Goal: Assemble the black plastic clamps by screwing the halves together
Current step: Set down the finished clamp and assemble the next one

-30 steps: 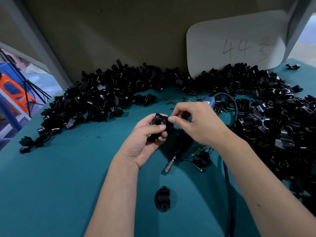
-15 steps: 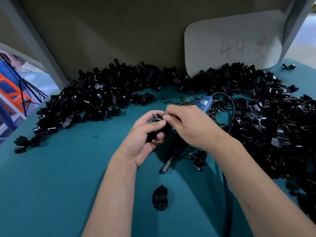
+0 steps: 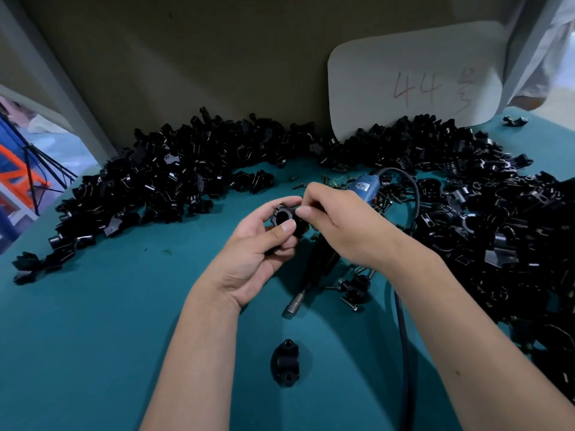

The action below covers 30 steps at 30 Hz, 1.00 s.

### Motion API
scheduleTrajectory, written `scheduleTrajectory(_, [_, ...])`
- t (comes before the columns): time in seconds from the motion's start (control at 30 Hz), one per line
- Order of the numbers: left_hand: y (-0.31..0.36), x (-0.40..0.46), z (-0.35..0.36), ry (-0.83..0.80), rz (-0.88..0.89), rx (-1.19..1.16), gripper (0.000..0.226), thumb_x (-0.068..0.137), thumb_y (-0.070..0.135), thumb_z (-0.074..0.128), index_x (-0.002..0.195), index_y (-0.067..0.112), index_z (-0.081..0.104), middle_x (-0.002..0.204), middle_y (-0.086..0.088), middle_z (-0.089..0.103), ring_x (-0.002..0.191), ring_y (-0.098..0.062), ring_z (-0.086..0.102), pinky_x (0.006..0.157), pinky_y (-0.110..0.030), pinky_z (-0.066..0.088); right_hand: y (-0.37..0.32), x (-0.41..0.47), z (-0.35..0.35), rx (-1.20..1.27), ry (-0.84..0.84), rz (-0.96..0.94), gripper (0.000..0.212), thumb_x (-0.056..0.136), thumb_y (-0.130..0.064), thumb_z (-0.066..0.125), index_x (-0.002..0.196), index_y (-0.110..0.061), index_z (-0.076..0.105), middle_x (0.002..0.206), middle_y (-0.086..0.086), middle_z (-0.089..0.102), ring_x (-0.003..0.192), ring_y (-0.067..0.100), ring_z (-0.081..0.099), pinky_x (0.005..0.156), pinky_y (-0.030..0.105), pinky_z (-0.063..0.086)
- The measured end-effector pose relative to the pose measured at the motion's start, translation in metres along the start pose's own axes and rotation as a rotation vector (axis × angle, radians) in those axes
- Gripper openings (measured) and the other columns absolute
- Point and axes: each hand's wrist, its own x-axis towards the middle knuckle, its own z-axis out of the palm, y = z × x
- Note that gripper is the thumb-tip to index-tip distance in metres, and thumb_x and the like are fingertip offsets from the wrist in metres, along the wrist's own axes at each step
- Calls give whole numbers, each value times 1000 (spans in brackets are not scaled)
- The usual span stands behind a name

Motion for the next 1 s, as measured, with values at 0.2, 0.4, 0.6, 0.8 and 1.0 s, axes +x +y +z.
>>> scheduleTrajectory(0.2, [-2, 1, -3, -26, -37, -47, 46, 89, 3, 66, 134, 5, 61, 94, -1, 57, 63, -9, 38, 59, -19, 36, 2, 0, -5, -4, 39, -24, 18, 100, -26, 67, 88, -14, 64, 80, -1, 67, 77, 16, 60, 69, 30, 47])
scheduleTrajectory(0.4, [-3, 0, -4, -61, -54, -45, 44, 88, -1, 66, 130, 11, 62, 84, -3, 47, 64, -9, 36, 60, -18, 34, 5, -1, -10, 56, 76, -68, 11, 92, -22, 78, 84, -19, 70, 81, -9, 72, 81, 7, 67, 74, 19, 50])
scheduleTrajectory(0.6, [-1, -2, -6, -26, -3, 27, 40, 86, 1, 70, 121, 20, 67, 84, -2, 48, 65, -9, 43, 62, -19, 41, -5, 1, 7, -177, 128, 4, 57, 103, -54, 43, 60, -16, 41, 53, -1, 42, 54, 18, 41, 54, 36, 34])
scheduleTrajectory(0.8, [2, -2, -6, -19, -24, -23, 40, 86, -1, 65, 124, 15, 61, 82, -1, 45, 64, -10, 35, 62, -20, 31, -5, 1, 9, -133, 17, -16, 31, 108, -27, 50, 79, -18, 46, 70, -7, 47, 66, 12, 44, 61, 32, 31])
scheduleTrajectory(1.0, [2, -3, -6, -4, -56, -58, 40, 85, -2, 62, 122, 13, 60, 78, 0, 43, 62, -10, 30, 61, -21, 26, -5, 2, 5, -116, -11, 2, 25, 107, -24, 54, 83, -18, 50, 74, -8, 50, 72, 11, 46, 66, 28, 33])
